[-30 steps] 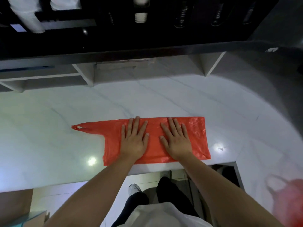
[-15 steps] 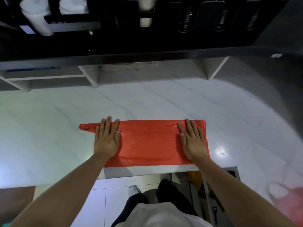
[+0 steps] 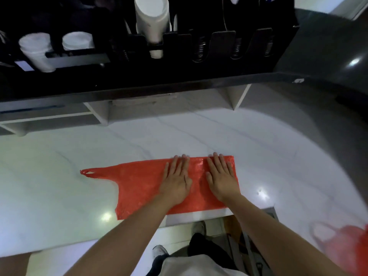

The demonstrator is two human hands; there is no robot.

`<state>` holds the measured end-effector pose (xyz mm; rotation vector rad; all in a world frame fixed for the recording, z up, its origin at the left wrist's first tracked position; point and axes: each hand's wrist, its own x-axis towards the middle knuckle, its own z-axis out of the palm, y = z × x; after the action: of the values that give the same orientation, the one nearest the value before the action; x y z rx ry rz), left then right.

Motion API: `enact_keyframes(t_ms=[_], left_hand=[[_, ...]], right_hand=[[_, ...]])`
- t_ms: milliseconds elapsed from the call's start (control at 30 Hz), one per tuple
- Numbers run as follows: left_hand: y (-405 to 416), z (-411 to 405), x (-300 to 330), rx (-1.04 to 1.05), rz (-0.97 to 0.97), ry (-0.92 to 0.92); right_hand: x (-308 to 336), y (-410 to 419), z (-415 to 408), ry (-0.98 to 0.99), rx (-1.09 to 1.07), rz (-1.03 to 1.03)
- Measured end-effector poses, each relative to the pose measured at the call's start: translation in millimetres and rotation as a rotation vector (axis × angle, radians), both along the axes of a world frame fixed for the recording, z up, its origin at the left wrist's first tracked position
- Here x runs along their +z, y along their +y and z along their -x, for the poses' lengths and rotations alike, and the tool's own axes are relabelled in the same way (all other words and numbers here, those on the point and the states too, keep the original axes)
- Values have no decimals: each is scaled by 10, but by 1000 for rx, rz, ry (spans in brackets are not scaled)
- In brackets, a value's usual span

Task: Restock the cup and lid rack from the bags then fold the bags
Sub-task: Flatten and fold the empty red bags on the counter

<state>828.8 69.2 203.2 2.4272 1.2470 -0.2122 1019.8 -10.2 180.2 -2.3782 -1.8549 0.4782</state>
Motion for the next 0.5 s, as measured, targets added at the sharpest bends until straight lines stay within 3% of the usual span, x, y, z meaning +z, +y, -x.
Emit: enact_keyframes(t_ms=[200, 500], left_hand=[[-216, -476, -253, -29, -113, 22], [-20, 59, -421, 95, -209, 27]], right_hand=[[-115, -118, -174, -47, 12, 22], [-251, -174, -246, -82, -1, -7]])
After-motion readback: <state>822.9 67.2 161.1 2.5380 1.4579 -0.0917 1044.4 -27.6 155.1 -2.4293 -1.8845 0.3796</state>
